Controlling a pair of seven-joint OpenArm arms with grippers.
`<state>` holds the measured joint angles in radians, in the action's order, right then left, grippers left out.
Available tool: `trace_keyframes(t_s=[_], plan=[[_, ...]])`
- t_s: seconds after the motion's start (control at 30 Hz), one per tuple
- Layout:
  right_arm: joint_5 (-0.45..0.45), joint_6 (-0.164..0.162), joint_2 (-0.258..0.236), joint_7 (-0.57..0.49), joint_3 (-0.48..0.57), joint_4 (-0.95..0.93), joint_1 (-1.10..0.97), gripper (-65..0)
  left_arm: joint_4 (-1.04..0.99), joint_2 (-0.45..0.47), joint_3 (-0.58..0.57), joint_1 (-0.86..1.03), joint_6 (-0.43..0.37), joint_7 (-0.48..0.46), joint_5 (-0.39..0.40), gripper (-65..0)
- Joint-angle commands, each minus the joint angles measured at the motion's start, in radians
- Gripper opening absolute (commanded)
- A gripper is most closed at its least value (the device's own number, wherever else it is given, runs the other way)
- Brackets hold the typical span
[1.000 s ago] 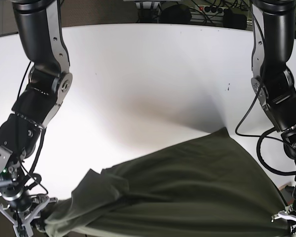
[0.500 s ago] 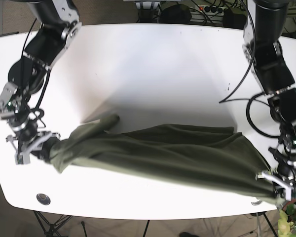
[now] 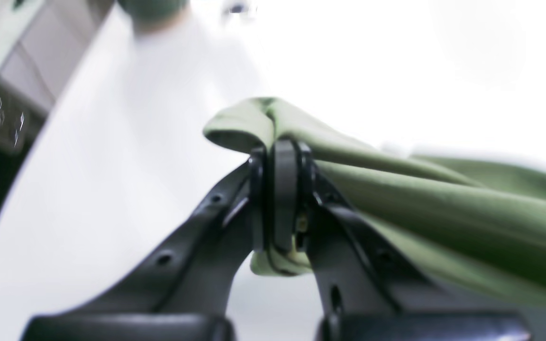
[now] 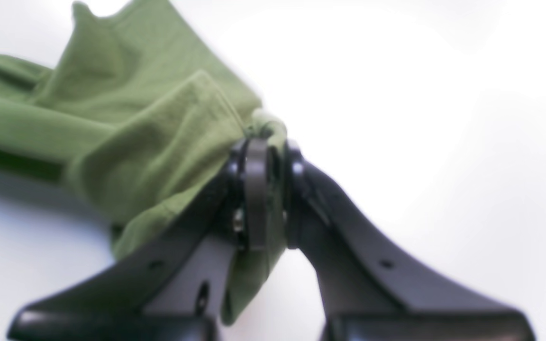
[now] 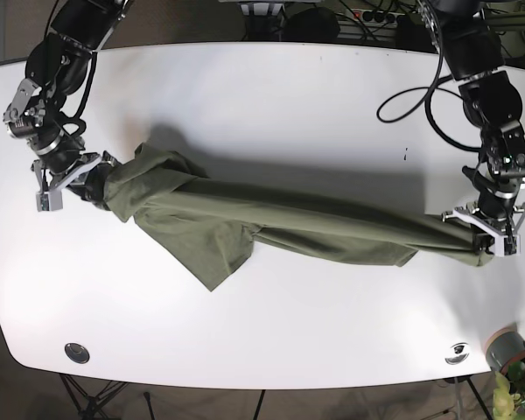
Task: Fold the T-shirt properly
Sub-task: 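Lift the green shirt with both grippers and stretch it between them, then lay the stretched shirt on the table and shift the right gripper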
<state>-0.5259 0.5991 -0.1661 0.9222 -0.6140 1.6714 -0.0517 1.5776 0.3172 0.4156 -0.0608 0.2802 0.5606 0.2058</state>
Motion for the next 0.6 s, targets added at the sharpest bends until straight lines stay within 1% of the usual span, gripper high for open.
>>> trace_keyframes(t_s=[0.0, 0.07, 0.17, 0.23, 0.4, 0.47, 0.5, 0.53, 0.57], plan=[[-0.066, 0.003, -0.017, -0.024, -0.016, 0.025, -0.04, -62.5, 0.06, 0.017, 0.006, 0.049, 0.0, -0.03, 0.019, -65.0], [-0.104, 0.003, -0.017, -0.024, -0.024, 0.023, -0.07, -62.5, 0.08, 0.015, 0.006, 0.097, 0.0, -0.032, 0.019, -65.0], [-0.136, 0.003, -0.017, -0.024, -0.024, 0.023, -0.115, -62.3, 0.097, 0.012, 0.009, 0.16, 0.0, -0.034, 0.019, -65.0], [-0.155, 0.005, -0.017, -0.024, -0.024, 0.025, -0.145, -62.3, 0.099, 0.01, 0.03, 0.206, 0.0, -0.035, 0.031, -65.0], [-0.159, 0.006, -0.017, -0.024, -0.024, 0.025, -0.201, -62.3, 0.091, 0.01, 0.098, 0.279, 0.0, -0.037, 0.091, -65.0], [-0.159, 0.006, -0.02, -0.024, -0.024, 0.025, -0.216, -62.0, 0.091, 0.01, 0.113, 0.299, 0.015, -0.037, 0.102, -65.0], [-0.159, 0.006, -0.02, -0.024, -0.024, 0.025, -0.222, -60.9, 0.091, 0.01, 0.116, 0.304, 0.026, -0.037, 0.103, -65.0], [-0.159, 0.006, -0.022, -0.024, -0.022, 0.025, -0.228, -58.0, 0.091, 0.01, 0.122, 0.309, 0.047, -0.037, 0.097, -65.0], [-0.161, 0.006, -0.022, -0.024, -0.022, 0.026, -0.233, -53.1, 0.091, 0.01, 0.131, 0.31, 0.073, -0.037, 0.096, -65.0]])
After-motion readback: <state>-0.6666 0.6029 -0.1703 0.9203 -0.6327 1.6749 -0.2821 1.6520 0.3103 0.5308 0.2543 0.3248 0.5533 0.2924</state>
